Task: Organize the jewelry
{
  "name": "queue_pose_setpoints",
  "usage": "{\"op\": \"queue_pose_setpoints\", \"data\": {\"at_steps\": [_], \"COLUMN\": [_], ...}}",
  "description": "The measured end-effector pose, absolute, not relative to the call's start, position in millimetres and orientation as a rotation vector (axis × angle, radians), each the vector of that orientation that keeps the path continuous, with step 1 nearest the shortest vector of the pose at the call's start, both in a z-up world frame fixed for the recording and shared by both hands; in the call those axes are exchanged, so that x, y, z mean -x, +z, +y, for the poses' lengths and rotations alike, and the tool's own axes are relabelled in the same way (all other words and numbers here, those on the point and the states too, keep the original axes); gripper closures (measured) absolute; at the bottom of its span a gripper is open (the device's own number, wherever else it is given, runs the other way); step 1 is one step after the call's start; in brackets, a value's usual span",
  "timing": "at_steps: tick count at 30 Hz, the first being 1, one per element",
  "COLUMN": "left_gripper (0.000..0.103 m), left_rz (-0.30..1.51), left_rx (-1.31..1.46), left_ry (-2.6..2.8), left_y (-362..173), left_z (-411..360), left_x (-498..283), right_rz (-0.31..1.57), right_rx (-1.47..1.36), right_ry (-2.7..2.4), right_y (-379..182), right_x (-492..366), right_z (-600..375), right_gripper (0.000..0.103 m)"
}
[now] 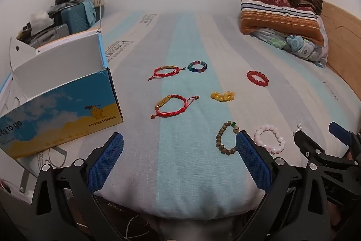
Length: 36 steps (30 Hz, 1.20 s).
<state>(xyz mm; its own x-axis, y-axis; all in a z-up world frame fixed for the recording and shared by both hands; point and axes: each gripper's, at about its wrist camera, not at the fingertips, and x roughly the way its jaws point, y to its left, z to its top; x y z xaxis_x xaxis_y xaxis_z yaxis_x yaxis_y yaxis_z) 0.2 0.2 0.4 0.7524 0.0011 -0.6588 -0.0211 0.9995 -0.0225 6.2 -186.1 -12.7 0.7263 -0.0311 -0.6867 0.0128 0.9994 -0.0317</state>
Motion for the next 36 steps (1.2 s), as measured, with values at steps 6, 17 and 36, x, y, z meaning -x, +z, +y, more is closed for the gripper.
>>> {"op": "queue_pose_setpoints", "data": {"at_steps": [6, 17, 36], "left_gripper": [0.006, 0.006, 0.006], "left_rz": [0.720, 0.716, 0.714], "left_rx": [0.031, 0.035, 0.036], "left_ry": [0.010, 0.010, 0.016], "left_y": [-0.9, 4.4, 1.6], "left_z": [-0.3, -3.6, -0.9], "left_x": [-3.4, 1.5, 1.0], "right_rz": [0.757, 0.752, 0.746], "right_rx": [0.029, 0.026, 0.034], "right_ry": [-0.025, -0.035, -0.021], "right_y": [-12.9, -13.9, -11.5], "right_x": [-6.7, -6.0, -4.5], "right_z": [-185.8, -186.4, -187.4], "right_gripper": [0.007, 0.007, 0.007]}}
